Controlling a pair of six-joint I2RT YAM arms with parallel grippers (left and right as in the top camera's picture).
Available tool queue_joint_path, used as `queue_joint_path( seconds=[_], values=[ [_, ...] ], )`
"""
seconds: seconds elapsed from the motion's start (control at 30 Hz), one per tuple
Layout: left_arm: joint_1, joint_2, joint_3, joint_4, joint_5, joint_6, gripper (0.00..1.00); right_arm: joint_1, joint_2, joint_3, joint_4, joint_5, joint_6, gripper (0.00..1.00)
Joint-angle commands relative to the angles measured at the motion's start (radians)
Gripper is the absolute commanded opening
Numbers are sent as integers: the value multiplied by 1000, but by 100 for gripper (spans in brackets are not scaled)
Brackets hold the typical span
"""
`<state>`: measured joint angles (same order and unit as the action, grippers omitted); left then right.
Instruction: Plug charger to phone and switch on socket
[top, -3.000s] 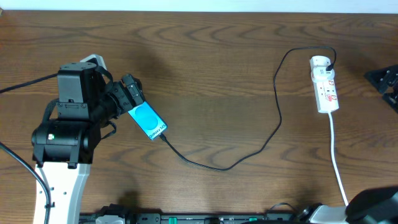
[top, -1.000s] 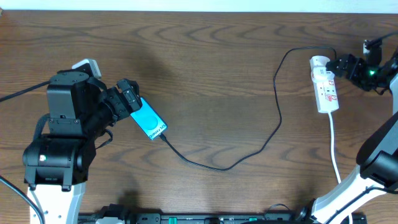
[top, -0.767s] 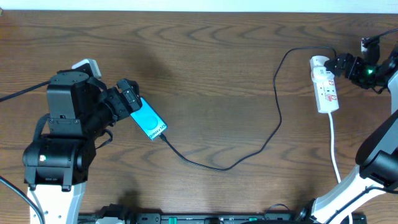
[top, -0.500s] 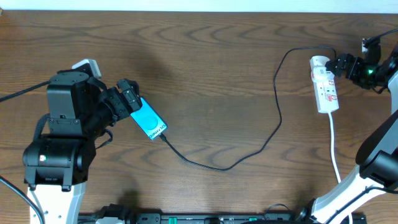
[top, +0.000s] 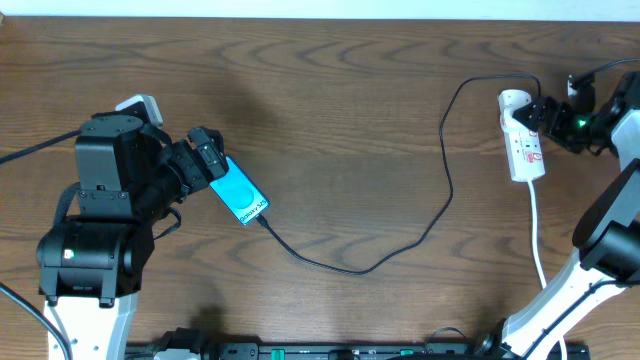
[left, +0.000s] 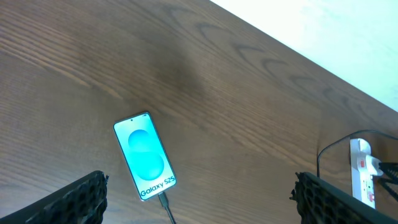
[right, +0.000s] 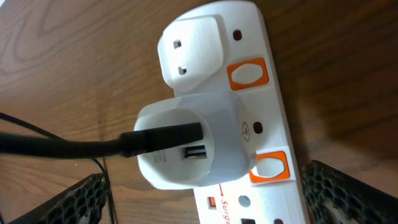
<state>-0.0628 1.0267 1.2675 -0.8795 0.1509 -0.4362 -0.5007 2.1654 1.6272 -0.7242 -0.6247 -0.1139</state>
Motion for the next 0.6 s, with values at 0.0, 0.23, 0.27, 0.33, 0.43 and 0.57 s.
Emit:
queue_joint_path(
  seconds=[0.0, 0.23, 0.27, 0.33, 0.43, 0.57],
  values=[
    [0, 0, 19, -2, -10, 21, 95, 5, -3, 9, 11, -34, 0, 99],
    [0, 0, 19, -2, -10, 21, 95, 5, -3, 9, 11, -34, 41, 99],
    [0, 0, 19, -2, -10, 21, 95, 5, -3, 9, 11, -34, 51, 99],
    [0, 0, 19, -2, -10, 21, 95, 5, -3, 9, 15, -33, 74, 99],
    [0, 0, 19, -2, -10, 21, 95, 5, -3, 9, 21, -33, 99, 99],
    [0, 0, 19, -2, -10, 21, 95, 14, -3, 9, 21, -33, 114, 99]
  ],
)
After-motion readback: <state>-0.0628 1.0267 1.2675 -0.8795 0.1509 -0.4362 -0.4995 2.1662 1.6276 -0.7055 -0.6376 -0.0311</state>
